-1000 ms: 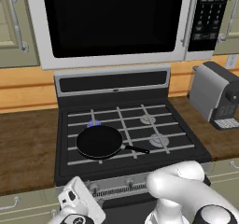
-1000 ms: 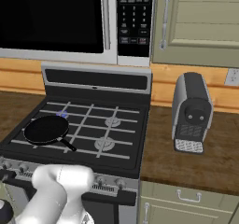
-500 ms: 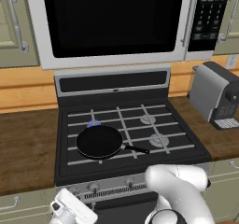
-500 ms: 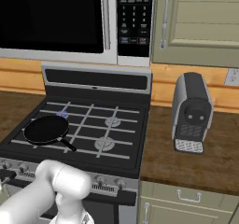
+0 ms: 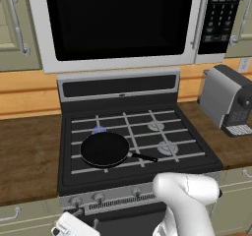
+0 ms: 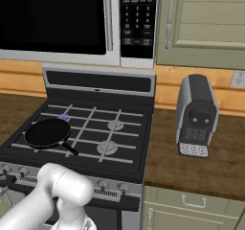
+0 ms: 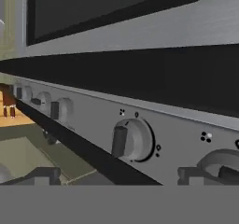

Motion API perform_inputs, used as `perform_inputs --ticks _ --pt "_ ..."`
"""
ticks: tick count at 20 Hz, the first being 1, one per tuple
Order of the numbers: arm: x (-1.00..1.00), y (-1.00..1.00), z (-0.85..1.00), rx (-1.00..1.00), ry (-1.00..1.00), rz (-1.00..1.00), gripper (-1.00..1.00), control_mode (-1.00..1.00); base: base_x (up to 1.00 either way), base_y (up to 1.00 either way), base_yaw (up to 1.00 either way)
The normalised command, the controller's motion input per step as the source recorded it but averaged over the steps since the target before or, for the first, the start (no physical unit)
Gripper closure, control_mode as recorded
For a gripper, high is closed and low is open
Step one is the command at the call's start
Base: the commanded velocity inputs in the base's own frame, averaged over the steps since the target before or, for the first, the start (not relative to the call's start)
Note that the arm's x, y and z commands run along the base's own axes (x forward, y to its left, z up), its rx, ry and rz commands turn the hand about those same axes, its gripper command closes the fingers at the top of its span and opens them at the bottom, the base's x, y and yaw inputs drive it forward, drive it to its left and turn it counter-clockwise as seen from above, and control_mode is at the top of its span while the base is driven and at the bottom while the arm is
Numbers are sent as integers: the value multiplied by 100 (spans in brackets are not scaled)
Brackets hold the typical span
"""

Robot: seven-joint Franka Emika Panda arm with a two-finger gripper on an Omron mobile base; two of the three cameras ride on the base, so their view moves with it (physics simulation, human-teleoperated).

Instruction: Turn off the rear left burner of the stove.

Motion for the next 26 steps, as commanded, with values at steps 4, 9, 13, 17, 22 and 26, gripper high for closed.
perform_inputs --ticks 4,9,13,17,22,26 --pt "0 -9 0 -12 31 0 -100 -100 0 0 0" --pt "-2 -13 0 2 0 2 -100 -100 0 0 0" --pt "0 -48 0 14 -4 0 -100 -100 0 0 0" --pt "15 -33 0 7 0 9 -100 -100 0 0 0" --pt "35 -2 0 -1 9 13 -100 -100 0 0 0" --pt "19 4 0 -8 17 18 -100 -100 0 0 0"
